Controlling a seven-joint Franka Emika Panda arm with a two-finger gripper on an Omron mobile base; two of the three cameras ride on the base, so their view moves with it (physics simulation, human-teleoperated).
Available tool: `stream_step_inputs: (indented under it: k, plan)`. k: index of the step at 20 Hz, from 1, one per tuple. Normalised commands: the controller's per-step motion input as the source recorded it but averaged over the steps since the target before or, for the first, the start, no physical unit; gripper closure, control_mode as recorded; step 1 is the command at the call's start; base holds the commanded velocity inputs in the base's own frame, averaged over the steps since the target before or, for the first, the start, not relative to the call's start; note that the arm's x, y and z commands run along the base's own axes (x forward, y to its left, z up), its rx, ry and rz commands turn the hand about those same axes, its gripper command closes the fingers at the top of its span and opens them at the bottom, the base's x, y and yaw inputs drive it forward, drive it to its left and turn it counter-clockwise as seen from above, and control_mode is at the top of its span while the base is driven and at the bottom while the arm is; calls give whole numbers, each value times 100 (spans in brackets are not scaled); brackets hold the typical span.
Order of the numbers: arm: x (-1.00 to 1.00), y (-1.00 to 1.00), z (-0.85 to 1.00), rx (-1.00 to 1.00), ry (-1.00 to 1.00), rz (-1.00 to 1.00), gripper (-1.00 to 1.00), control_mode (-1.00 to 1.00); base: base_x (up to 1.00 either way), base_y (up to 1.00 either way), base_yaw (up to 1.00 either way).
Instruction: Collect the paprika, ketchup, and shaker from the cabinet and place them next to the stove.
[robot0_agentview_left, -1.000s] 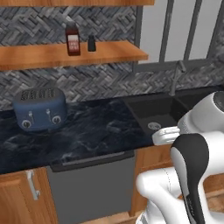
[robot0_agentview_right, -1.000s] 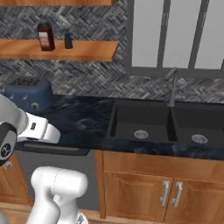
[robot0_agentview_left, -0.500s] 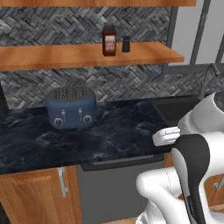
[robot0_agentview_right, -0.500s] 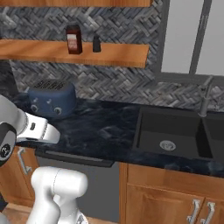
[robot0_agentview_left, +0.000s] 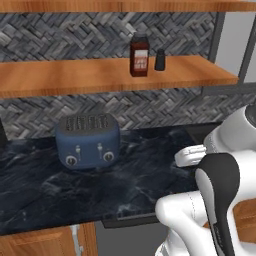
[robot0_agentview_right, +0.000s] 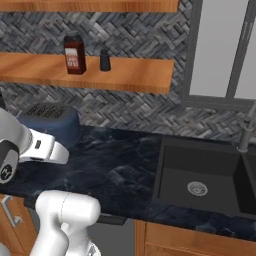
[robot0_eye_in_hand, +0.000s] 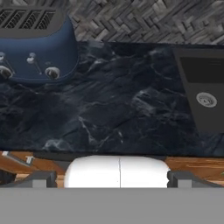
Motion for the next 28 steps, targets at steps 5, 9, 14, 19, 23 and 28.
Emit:
stream_step_inputs:
  k: [5,9,14,19,23,28]
  plan:
    - [0,0,0,0,0,0,-100,100,79,19,1]
    - [0,0,0,0,0,0,-100,100,69,20,2]
    - [5,1,14,0,-24,9,-100,-100,8,3,1]
    - [0,0,44,0,-32,15,-100,-100,0,0,0]
    - [0,12,60,0,-30,13,-100,-100,0,0,0]
    - [-5,34,70,0,-31,4,-100,-100,0,0,0]
